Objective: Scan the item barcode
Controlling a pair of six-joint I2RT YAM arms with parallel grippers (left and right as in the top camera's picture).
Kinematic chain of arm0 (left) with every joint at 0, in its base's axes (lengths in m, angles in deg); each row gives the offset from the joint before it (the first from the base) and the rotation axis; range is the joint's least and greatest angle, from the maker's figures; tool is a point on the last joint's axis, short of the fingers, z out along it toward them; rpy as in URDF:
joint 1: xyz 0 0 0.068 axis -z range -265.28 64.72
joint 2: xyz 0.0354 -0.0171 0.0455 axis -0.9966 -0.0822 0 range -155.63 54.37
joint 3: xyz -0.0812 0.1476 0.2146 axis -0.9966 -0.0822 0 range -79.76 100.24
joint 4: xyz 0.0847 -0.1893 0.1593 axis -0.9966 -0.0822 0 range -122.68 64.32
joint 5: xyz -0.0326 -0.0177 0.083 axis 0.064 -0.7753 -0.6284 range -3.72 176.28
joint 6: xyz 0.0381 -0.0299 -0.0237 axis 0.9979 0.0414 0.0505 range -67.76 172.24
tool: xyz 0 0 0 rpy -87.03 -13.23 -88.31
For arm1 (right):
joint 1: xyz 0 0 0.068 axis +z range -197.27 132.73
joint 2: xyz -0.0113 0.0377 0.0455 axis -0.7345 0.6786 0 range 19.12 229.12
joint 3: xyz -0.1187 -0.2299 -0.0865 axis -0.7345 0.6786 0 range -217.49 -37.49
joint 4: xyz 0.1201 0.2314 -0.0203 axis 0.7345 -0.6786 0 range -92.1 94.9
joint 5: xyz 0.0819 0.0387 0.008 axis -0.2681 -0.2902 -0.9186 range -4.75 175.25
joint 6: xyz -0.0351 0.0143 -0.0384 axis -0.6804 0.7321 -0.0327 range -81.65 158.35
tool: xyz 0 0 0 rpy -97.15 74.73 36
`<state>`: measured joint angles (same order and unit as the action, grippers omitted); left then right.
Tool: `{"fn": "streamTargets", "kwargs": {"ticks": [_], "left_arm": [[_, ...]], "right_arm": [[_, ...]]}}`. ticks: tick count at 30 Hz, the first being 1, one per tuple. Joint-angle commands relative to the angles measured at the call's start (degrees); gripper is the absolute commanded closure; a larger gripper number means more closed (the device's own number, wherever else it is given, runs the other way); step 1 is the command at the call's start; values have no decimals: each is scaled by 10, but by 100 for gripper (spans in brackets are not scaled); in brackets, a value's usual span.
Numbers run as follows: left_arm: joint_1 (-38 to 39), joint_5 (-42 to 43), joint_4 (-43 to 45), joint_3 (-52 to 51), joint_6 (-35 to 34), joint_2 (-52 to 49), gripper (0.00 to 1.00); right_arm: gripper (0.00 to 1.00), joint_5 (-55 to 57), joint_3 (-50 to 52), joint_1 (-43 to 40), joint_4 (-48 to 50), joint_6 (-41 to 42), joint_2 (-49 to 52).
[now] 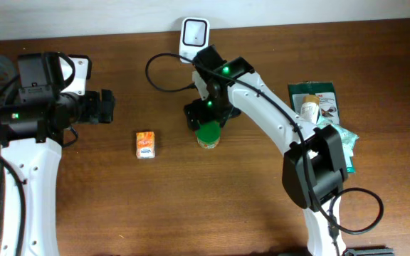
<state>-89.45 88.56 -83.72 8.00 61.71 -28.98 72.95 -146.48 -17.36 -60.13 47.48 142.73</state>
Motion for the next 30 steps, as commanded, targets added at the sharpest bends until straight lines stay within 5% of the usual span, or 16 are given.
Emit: {"fn": "streamTargets", "kwargs": {"ticks": [1,5,10,20,24,30], "left_arm": [[-2,-2,1,5,9,1,1],[-2,-2,1,5,9,1,1],[-2,-2,1,5,9,1,1],[-2,-2,1,5,9,1,1],[-2,-2,0,5,9,1,1],[-2,-2,0,5,9,1,1]], "right_arm": [[4,16,16,9,2,22,16],[5,14,27,9,0,21,30],[22,14,27,9,1,21,30],[32,14,27,9,-2,21,30],[44,13,27,9,-3,21,30],[48,-41,-10,0,-33,21,30]]}}
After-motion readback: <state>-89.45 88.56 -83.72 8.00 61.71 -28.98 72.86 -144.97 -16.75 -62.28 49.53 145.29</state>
